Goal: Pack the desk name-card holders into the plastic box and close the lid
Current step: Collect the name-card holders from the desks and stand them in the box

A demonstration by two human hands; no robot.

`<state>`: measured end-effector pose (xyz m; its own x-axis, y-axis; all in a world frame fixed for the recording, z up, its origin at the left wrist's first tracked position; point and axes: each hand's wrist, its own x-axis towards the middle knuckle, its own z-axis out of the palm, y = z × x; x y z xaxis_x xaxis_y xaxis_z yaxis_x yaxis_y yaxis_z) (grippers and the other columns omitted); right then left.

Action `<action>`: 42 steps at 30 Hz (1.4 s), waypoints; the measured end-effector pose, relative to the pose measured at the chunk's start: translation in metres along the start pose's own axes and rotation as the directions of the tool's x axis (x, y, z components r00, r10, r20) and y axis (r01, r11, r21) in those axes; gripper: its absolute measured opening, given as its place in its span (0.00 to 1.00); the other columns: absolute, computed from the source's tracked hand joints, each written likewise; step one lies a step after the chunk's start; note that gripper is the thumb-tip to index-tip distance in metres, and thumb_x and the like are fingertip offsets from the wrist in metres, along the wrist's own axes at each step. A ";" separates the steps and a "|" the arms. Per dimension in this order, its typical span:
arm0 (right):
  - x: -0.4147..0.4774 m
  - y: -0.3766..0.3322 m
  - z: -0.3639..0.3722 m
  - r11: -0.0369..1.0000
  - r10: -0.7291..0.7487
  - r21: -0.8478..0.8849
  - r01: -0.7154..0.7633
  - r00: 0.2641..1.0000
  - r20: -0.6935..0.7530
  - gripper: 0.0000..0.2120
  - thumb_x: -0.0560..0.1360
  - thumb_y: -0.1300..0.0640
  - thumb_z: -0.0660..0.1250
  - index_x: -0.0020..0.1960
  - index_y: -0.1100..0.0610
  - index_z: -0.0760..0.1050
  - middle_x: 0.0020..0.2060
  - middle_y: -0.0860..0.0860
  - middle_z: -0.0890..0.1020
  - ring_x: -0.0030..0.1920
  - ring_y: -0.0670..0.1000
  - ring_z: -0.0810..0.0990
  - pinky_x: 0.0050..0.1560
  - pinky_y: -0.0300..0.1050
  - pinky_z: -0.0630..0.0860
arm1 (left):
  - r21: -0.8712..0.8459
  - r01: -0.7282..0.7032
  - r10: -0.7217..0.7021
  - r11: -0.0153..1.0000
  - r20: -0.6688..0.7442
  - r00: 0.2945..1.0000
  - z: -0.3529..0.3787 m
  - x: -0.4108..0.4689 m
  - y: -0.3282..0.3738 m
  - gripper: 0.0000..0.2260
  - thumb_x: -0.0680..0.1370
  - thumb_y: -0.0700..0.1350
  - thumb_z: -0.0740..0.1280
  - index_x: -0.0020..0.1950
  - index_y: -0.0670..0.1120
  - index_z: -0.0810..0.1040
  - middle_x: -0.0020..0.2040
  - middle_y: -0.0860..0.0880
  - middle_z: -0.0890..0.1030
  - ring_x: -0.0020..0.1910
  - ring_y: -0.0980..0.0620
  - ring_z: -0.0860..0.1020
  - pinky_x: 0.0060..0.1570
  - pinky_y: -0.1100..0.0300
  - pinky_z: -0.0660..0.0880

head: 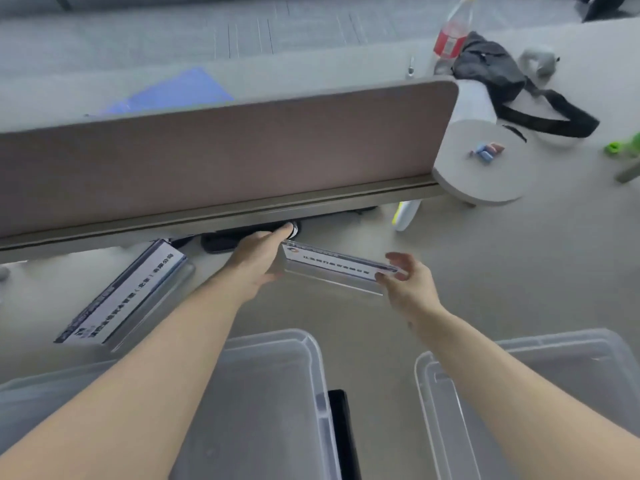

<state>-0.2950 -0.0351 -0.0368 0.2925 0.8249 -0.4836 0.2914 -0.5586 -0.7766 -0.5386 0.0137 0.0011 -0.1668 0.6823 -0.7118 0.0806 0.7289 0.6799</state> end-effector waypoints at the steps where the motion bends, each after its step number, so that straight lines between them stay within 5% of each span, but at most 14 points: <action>1: 0.005 0.006 0.003 1.000 -0.019 -0.008 0.019 1.000 -0.010 0.15 0.74 0.61 0.72 0.60 0.51 0.79 0.52 0.51 0.82 0.53 0.50 0.80 0.51 0.44 0.76 | 0.012 -0.009 0.009 1.000 0.035 0.999 0.002 0.008 -0.004 0.12 0.77 0.57 0.73 0.46 0.49 0.81 0.43 0.50 0.79 0.44 0.46 0.79 0.54 0.50 0.79; 6: 0.014 0.029 0.014 0.994 -0.098 -0.056 0.093 0.990 -0.101 0.05 0.74 0.56 0.72 0.46 0.56 0.79 0.31 0.47 0.73 0.32 0.48 0.72 0.39 0.45 0.70 | 0.142 -0.108 0.101 0.984 0.061 0.993 0.008 0.028 -0.024 0.21 0.65 0.66 0.76 0.37 0.50 0.77 0.42 0.48 0.81 0.46 0.48 0.79 0.64 0.47 0.78; 11: -0.011 0.005 0.008 0.977 -0.206 0.028 0.210 0.974 -0.099 0.05 0.75 0.55 0.72 0.45 0.56 0.80 0.38 0.58 0.82 0.40 0.53 0.80 0.44 0.43 0.74 | 0.256 -0.207 0.208 0.944 0.027 0.978 -0.005 0.000 -0.006 0.30 0.66 0.71 0.73 0.48 0.44 0.85 0.40 0.52 0.79 0.44 0.50 0.79 0.53 0.52 0.77; 13: -0.032 -0.020 -0.001 0.962 -0.252 0.083 0.261 0.963 -0.098 0.03 0.77 0.57 0.72 0.45 0.55 0.80 0.41 0.59 0.84 0.41 0.53 0.81 0.47 0.39 0.75 | 0.312 -0.247 0.243 0.918 0.053 0.969 -0.020 -0.028 0.018 0.25 0.69 0.70 0.73 0.49 0.48 0.86 0.41 0.54 0.82 0.43 0.51 0.81 0.48 0.57 0.76; 16: -0.070 -0.070 -0.018 0.912 -0.353 0.176 0.370 0.928 -0.122 0.04 0.77 0.59 0.72 0.44 0.55 0.80 0.42 0.61 0.84 0.40 0.48 0.79 0.47 0.38 0.75 | 0.329 -0.343 0.323 0.880 0.115 0.939 -0.051 -0.079 0.062 0.26 0.68 0.70 0.72 0.47 0.48 0.86 0.42 0.42 0.86 0.43 0.48 0.83 0.59 0.49 0.80; 20: -0.130 -0.135 -0.043 0.834 -0.501 0.187 0.520 0.854 -0.141 0.08 0.78 0.54 0.71 0.41 0.53 0.77 0.34 0.50 0.79 0.38 0.50 0.77 0.44 0.43 0.73 | 0.425 -0.465 0.469 0.777 0.102 0.877 -0.090 -0.165 0.121 0.25 0.69 0.72 0.71 0.43 0.49 0.86 0.39 0.48 0.87 0.44 0.45 0.86 0.59 0.48 0.82; 23: -0.170 -0.170 -0.064 0.803 -0.547 0.191 0.565 0.825 -0.140 0.12 0.78 0.50 0.71 0.42 0.58 0.77 0.33 0.56 0.76 0.35 0.56 0.73 0.36 0.53 0.68 | 0.683 -0.483 0.573 0.548 0.113 0.812 -0.110 -0.236 0.150 0.30 0.67 0.78 0.65 0.42 0.52 0.85 0.36 0.55 0.86 0.45 0.47 0.84 0.51 0.52 0.80; 26: -0.207 -0.199 -0.083 0.767 -0.616 0.143 0.625 0.780 -0.109 0.22 0.76 0.44 0.70 0.46 0.65 0.74 0.39 0.71 0.77 0.30 0.61 0.75 0.30 0.64 0.69 | 0.860 -0.468 0.718 0.205 0.192 0.669 -0.117 -0.305 0.165 0.32 0.66 0.76 0.68 0.61 0.59 0.82 0.59 0.56 0.84 0.61 0.50 0.80 0.60 0.50 0.76; 28: -0.231 -0.216 -0.094 0.721 -0.680 0.091 0.687 0.726 -0.100 0.19 0.76 0.46 0.71 0.46 0.63 0.76 0.41 0.73 0.77 0.33 0.55 0.79 0.38 0.66 0.76 | 0.807 -0.588 0.758 0.055 0.349 0.551 -0.111 -0.336 0.165 0.27 0.71 0.68 0.72 0.68 0.60 0.78 0.65 0.59 0.82 0.63 0.52 0.79 0.62 0.52 0.76; 31: -0.267 -0.239 -0.109 0.634 -0.772 -0.036 0.772 0.630 -0.081 0.13 0.77 0.48 0.71 0.48 0.59 0.80 0.43 0.64 0.82 0.44 0.59 0.86 0.47 0.63 0.80 | 0.753 -0.658 0.809 -0.029 0.404 0.427 -0.106 -0.362 0.154 0.09 0.81 0.52 0.69 0.61 0.59 0.83 0.50 0.54 0.87 0.47 0.50 0.83 0.49 0.54 0.80; 34: -0.301 -0.264 -0.118 0.533 -0.837 -0.041 0.845 0.519 -0.174 0.13 0.75 0.51 0.73 0.58 0.53 0.81 0.54 0.46 0.84 0.53 0.48 0.84 0.57 0.51 0.82 | 0.734 -0.679 0.900 0.020 0.282 0.332 -0.122 -0.389 0.142 0.06 0.82 0.48 0.69 0.55 0.57 0.84 0.39 0.55 0.85 0.36 0.55 0.81 0.40 0.51 0.80; 36: -0.314 -0.273 -0.119 0.487 -0.853 0.005 0.873 0.476 -0.215 0.23 0.74 0.52 0.74 0.67 0.49 0.75 0.62 0.42 0.79 0.64 0.44 0.78 0.61 0.42 0.78 | 0.666 -0.720 0.907 0.197 0.154 0.391 -0.136 -0.404 0.134 0.06 0.82 0.49 0.69 0.55 0.57 0.86 0.42 0.58 0.88 0.39 0.60 0.85 0.40 0.56 0.82; 39: -0.323 -0.264 -0.099 0.627 -0.764 0.185 0.757 0.643 -0.041 0.32 0.72 0.45 0.74 0.73 0.47 0.67 0.67 0.41 0.75 0.66 0.40 0.75 0.63 0.40 0.77 | 0.479 -0.738 0.844 0.475 -0.011 0.536 -0.147 -0.421 0.114 0.07 0.81 0.47 0.71 0.53 0.57 0.87 0.45 0.59 0.89 0.42 0.57 0.88 0.47 0.50 0.85; 42: -0.330 -0.233 -0.060 0.781 -0.575 0.476 0.405 0.765 0.292 0.23 0.75 0.50 0.72 0.69 0.48 0.70 0.62 0.46 0.82 0.59 0.44 0.83 0.58 0.49 0.82 | 0.412 -0.673 0.769 0.614 -0.121 0.627 -0.144 -0.426 0.085 0.06 0.80 0.45 0.72 0.51 0.53 0.88 0.42 0.57 0.90 0.41 0.56 0.89 0.53 0.50 0.84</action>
<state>-0.4051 -0.1822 0.3281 -0.2094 0.9770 -0.0412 -0.0871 -0.0606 -0.9944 -0.6024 -0.2227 0.3875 -0.1617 0.9820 0.0978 0.5670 0.0113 0.8237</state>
